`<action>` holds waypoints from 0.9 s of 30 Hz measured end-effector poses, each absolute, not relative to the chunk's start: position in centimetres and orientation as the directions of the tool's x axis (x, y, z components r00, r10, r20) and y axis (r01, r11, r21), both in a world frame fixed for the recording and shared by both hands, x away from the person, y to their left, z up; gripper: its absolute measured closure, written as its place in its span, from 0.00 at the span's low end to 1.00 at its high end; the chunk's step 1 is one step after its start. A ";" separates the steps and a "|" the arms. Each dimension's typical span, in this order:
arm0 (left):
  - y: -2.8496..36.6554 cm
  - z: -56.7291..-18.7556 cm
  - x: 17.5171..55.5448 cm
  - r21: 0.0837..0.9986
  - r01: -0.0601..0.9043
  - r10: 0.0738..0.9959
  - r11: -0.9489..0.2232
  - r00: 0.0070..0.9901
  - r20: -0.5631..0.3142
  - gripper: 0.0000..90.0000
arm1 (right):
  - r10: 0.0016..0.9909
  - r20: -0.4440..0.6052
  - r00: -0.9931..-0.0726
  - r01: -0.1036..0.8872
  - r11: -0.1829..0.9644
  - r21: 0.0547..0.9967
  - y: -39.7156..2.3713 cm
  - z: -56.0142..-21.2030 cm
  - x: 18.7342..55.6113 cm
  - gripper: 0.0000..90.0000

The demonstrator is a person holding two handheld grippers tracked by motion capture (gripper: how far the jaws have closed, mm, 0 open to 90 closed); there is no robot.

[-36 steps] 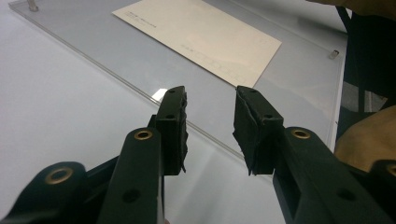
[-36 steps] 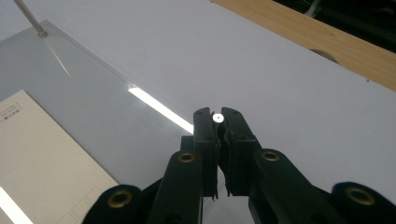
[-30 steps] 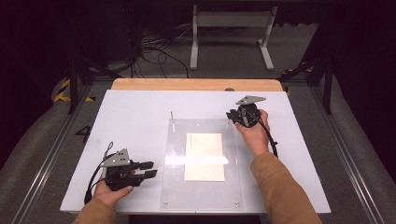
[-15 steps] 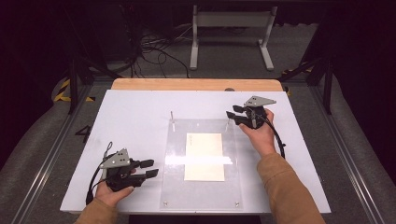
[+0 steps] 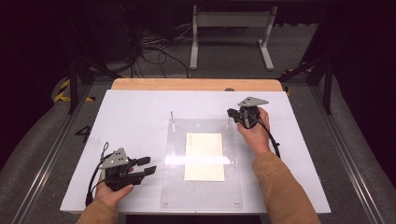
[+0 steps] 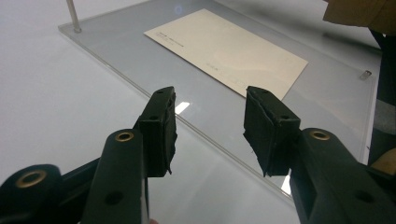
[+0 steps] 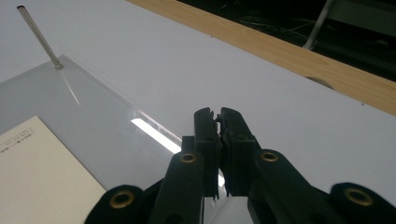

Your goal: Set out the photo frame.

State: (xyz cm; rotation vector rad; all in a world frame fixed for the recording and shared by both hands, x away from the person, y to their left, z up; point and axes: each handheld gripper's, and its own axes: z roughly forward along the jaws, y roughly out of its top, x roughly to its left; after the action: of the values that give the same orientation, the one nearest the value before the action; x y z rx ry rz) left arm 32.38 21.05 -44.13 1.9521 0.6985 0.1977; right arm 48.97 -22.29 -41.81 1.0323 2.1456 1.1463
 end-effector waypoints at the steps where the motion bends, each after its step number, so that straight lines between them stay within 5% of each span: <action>1: 21.0 -44.1 32.3 0.864 0.386 0.550 -0.324 0.820 -0.160 0.61 | 0.808 -0.062 -0.586 0.393 0.350 0.851 -22.3 -41.9 49.0 0.95; 20: 22.0 -43.8 32.3 0.875 0.373 0.567 -0.308 0.810 -0.146 0.61 | 0.850 0.069 -0.523 0.467 0.218 0.857 -22.7 -42.4 50.4 0.96; 27: 22.4 -43.7 32.2 0.882 0.357 0.612 -0.307 0.784 -0.104 0.52 | 0.851 0.123 -0.511 0.500 0.178 0.847 -22.9 -42.3 51.4 0.95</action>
State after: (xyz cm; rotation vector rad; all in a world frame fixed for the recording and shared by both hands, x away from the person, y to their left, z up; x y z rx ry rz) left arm 32.22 22.43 -43.67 1.9271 0.7329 0.3051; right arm 51.39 -22.92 -42.32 1.2756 2.0825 1.2675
